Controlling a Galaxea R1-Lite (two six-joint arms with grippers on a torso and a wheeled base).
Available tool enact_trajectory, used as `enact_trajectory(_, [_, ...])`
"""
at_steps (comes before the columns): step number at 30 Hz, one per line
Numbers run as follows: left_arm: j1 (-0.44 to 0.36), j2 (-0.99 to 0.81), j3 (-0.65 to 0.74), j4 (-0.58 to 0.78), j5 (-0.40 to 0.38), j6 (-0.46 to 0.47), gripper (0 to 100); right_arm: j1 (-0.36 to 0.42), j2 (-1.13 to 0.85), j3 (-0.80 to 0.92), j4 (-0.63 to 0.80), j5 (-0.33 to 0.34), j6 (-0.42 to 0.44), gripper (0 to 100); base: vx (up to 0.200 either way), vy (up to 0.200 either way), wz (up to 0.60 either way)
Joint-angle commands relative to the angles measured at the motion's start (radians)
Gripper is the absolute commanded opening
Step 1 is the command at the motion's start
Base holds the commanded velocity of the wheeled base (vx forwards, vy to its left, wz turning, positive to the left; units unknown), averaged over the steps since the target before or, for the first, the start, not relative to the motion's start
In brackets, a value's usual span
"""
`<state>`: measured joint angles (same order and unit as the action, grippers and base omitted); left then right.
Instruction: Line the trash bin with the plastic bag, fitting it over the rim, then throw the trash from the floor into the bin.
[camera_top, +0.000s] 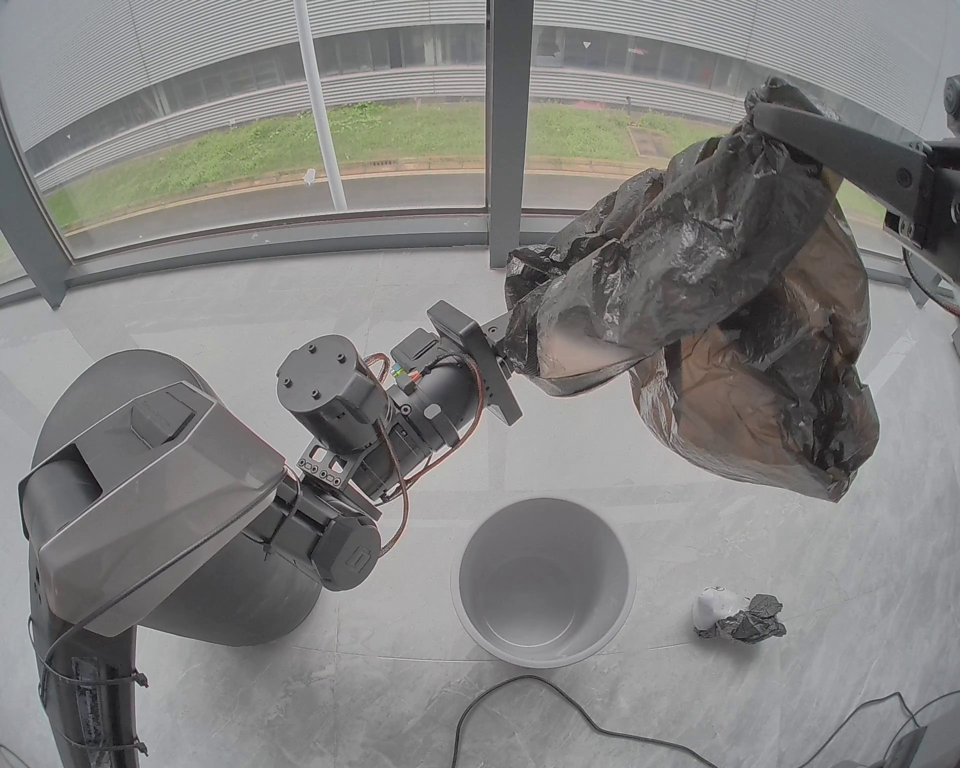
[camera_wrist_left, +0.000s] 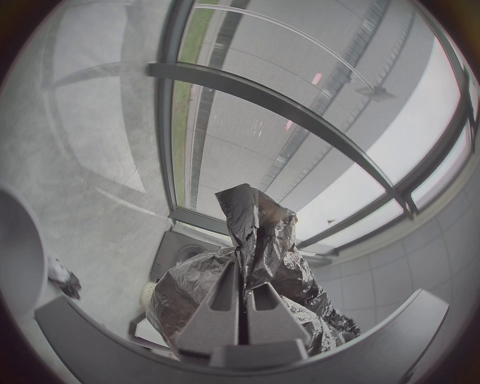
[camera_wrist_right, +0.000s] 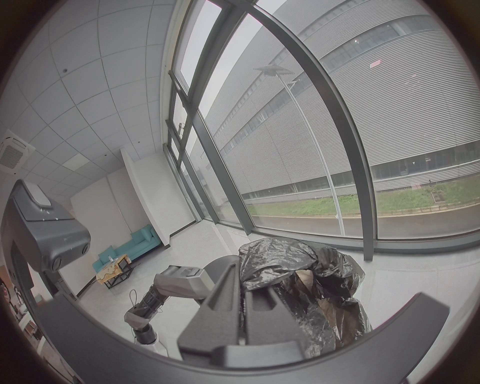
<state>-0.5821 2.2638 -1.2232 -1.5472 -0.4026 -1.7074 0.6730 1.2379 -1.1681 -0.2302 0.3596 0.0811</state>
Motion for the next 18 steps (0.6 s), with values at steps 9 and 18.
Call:
enact_trajectory(9, [0.030, -0.055, 0.074, 0.015, -0.406, 0.493, 0, -0.193, 0.023, 0.176, 0.135, 0.027, -0.250, 0, 0.000, 0.000, 0.00])
enact_trajectory(18, [0.021, -0.227, 0.240, 0.226, -0.406, 0.641, 0, -0.210, 0.147, 0.215, 0.155, 0.027, -0.337, 0, 0.000, 0.000, 0.00])
